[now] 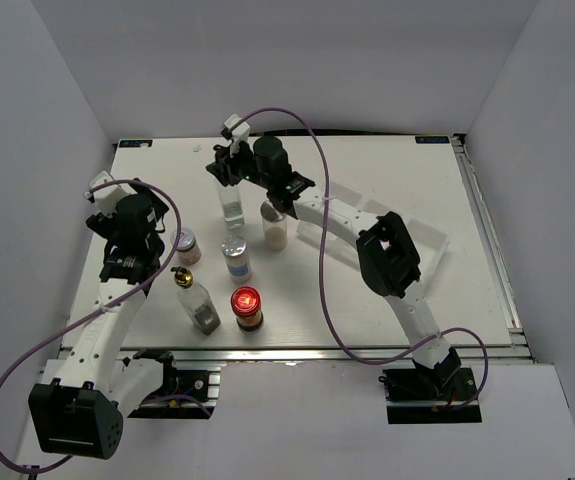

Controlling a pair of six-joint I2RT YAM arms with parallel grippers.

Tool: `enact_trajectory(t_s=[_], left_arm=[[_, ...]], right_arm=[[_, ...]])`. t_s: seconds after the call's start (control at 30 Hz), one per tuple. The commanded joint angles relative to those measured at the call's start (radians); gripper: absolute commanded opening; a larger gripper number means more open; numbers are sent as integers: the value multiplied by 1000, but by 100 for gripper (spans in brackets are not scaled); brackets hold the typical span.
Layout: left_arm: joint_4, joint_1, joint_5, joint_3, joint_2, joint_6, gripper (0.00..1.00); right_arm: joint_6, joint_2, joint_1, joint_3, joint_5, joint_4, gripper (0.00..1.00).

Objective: Organize the condiment bottles

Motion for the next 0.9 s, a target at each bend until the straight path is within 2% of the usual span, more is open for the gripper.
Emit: enact_trajectory(t_s=[0.0, 0.03, 0.1, 0.17, 0.3, 0.53, 0.7, 0.8, 0.87], left_arm=[[9, 2, -23, -9, -35, -8, 98], [9, 2, -23, -10, -35, -7, 98], [11, 3, -25, -12, -42, -7, 98], [11, 2, -23, -13, -45, -7, 98], [-3, 3, -31, -10, -54, -10, 98], [-8, 2, -37, -15, -71, -16, 98], [-11, 2, -22, -13, -70, -18, 98], [-18, 2, -31, -10, -70, -21, 98], [-21, 2, -40, -10, -71, -21, 98]], right_arm=[[5, -16, 12, 44, 10, 80, 22], [0, -22, 14, 41, 8, 86, 13], [-5, -31, 16, 44, 8, 114, 12], [-14, -30, 16, 88, 10, 123, 0], [-55, -34, 16, 170, 48, 161, 0], [-137, -129, -1, 205, 132, 178, 0], [-141, -307, -46, 48, 235, 157, 0], [-140, -434, -93, -28, 278, 71, 0], [-140, -555, -136, -139, 319, 18, 0]])
